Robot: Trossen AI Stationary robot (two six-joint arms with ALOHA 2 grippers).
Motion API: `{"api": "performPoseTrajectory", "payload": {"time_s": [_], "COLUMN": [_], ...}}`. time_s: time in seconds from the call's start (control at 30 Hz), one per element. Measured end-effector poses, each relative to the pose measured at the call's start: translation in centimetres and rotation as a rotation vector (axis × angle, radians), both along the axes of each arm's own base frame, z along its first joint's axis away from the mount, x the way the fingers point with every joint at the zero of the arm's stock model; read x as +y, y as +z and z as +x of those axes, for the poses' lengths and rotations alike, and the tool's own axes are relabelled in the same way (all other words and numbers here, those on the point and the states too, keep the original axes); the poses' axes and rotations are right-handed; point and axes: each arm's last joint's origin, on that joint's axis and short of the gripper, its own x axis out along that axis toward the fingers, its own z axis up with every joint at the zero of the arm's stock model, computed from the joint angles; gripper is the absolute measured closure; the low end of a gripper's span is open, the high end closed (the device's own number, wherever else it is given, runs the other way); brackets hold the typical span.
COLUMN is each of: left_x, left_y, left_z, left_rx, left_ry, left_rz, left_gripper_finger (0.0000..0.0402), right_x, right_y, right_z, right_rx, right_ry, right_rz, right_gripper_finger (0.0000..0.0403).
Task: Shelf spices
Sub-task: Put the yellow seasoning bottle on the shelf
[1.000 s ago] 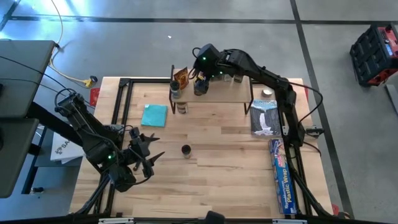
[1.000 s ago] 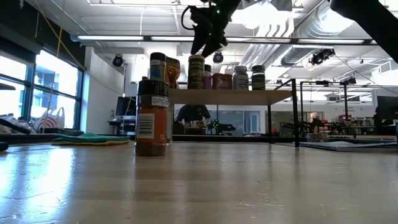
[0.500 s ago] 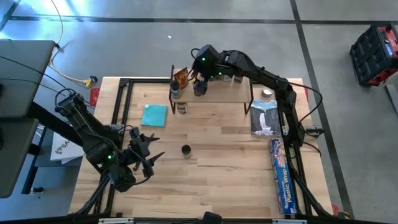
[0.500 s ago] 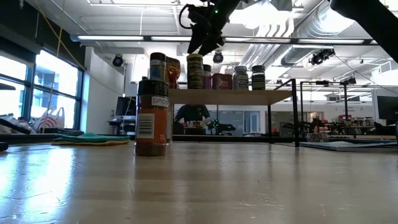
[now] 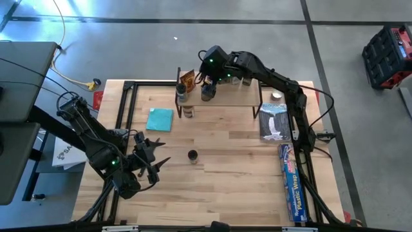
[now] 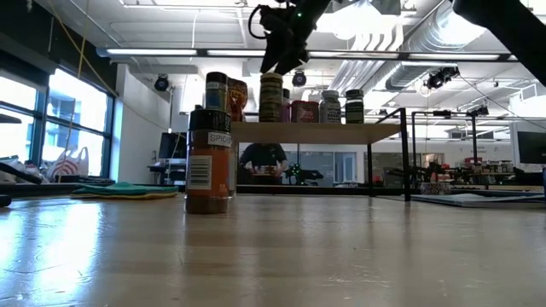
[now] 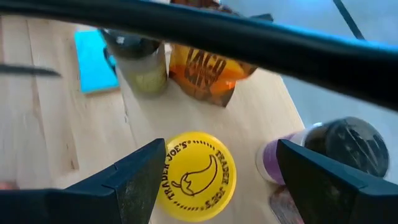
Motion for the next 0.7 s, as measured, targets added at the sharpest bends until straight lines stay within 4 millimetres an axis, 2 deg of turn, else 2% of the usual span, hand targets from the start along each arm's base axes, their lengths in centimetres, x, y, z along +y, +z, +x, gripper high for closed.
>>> {"api": "performPoseTrajectory", "payload": {"time_s": [0.23,0.7], "left_x": [0.0,-0.01], "left_y": [0.0,0.0], "left_z": [0.0,0.0], "left_rx": [0.004,0.004], "left_ry": [-0.004,-0.005], "left_rz": [0.006,0.005], "left_gripper_finger": [0.0142,0.0142], "right_x": [0.9,0.95], "right_y": [0.71,0.86], "right_z": [-0.43,-0.48], "right_rx": [0.021,0.01], "right_ry": [0.036,0.046], "right_rz": [0.008,0.017], "right_gripper_finger": [0.01,0.0099]}}
